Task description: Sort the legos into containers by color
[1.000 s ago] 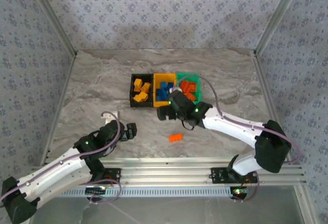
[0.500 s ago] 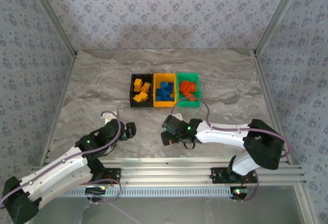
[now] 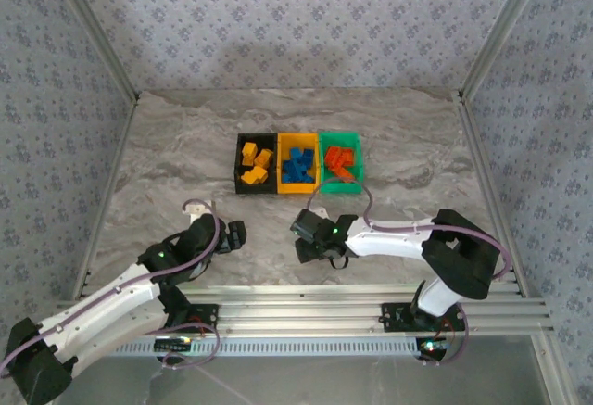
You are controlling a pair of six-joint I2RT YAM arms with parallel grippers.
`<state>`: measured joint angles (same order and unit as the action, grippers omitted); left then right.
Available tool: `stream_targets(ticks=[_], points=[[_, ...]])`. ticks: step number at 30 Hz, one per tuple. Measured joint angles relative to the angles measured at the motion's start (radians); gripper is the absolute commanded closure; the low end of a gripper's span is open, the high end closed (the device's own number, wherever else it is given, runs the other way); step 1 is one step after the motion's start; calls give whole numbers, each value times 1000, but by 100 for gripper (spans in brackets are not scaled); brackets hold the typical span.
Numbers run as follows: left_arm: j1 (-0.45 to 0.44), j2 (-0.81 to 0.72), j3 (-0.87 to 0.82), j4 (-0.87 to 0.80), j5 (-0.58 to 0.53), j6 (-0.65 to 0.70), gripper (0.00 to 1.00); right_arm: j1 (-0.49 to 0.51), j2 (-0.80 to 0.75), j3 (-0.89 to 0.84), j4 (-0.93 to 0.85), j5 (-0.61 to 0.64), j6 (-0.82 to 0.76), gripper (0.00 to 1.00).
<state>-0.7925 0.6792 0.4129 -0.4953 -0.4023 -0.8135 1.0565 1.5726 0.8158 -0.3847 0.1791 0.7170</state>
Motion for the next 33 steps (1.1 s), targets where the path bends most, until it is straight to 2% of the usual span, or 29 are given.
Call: stream_targets(ticks=[4, 12, 15, 19, 21, 24, 28, 33], points=[[6, 0, 0, 1, 6, 0, 0, 6, -23, 0, -1, 0, -2, 46], [7, 6, 0, 2, 13, 0, 0, -11, -166, 29, -73, 18, -30, 46], [7, 15, 0, 1, 13, 0, 0, -101, -220, 89, -99, 27, -77, 45], [7, 17, 0, 2, 13, 0, 0, -279, -235, 168, -93, 27, -126, 45], [7, 17, 0, 2, 14, 0, 0, -360, -206, 209, -85, 27, -143, 44], [9, 17, 0, 2, 20, 0, 0, -431, -109, 291, -77, 35, -161, 44], [15, 17, 0, 1, 24, 0, 0, -471, 53, 422, -79, 58, -176, 42], [19, 16, 0, 1, 25, 0, 0, -517, 179, 496, -82, 75, -181, 40]])
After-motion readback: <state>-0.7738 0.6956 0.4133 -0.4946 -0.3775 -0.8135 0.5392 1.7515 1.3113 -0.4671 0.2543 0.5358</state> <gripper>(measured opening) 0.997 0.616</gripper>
